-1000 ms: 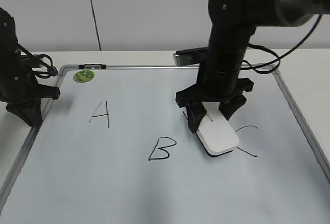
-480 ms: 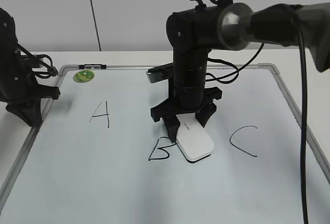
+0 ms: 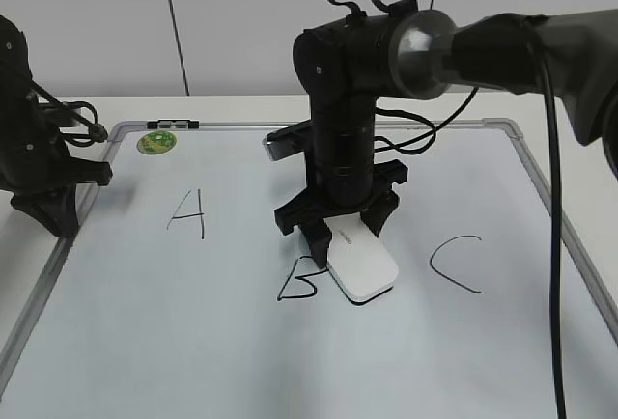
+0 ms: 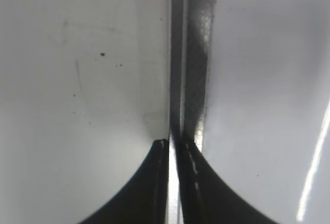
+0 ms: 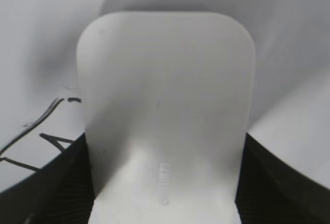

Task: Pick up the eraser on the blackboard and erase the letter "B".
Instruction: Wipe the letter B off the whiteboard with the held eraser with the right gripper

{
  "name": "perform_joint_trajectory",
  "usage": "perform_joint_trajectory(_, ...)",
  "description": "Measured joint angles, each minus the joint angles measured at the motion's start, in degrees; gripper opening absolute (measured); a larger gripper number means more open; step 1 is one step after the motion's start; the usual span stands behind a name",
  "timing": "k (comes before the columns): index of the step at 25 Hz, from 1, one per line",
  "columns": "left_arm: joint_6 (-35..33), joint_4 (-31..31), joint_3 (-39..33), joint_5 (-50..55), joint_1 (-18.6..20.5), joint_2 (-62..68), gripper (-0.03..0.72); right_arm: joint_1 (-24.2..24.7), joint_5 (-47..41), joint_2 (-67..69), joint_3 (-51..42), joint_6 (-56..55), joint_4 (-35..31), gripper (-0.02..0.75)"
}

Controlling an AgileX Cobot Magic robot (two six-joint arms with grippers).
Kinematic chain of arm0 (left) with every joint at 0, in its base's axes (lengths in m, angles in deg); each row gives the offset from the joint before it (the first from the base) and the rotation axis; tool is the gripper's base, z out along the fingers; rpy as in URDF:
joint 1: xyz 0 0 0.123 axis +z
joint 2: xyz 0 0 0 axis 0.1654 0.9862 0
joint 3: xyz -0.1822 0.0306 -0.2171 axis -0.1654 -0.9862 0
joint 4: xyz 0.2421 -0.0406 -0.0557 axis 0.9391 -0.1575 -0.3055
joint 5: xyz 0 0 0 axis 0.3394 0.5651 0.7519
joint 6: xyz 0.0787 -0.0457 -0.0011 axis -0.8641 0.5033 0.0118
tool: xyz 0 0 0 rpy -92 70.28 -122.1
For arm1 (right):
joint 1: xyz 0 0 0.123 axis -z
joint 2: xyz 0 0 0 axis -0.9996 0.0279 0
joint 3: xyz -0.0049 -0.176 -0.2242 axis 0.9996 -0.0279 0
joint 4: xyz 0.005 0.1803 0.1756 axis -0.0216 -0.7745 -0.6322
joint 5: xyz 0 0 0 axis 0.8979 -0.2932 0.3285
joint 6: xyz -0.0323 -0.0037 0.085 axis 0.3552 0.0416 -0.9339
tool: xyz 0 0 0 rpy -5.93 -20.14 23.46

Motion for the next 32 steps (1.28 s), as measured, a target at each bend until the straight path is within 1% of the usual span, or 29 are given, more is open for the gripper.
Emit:
perform_joint_trajectory(11, -0.13, -0.40, 0.00, 0.00, 0.12, 0.00, 0.025, -1.82, 0.00, 0.27, 0.94, 0.00, -0.36, 0.526)
perform_joint_trajectory(17, -0.22, -0.54, 0.00, 0.00, 0.12, 0.00, 0.025, -4.84, -0.12, 1.63, 3.85, 0.00, -1.75, 0.526)
perform_joint_trajectory(19, -0.22, -0.58, 0.00, 0.00, 0.12, 0.00, 0.025, -6.17, 0.12, 1.94, 4.61, 0.00, -3.34, 0.526)
perform_joint_trajectory(26, -0.22, -0.71, 0.00, 0.00, 0.12, 0.00, 0.025, -10.21, 0.36, 2.28, 5.00, 0.00, -4.94, 0.526)
perform_joint_trajectory(32, -0.22, -0.80, 0.00, 0.00, 0.12, 0.00, 0.025, -11.44, 0.47, 2.28, 5.14, 0.00, -7.22, 0.526)
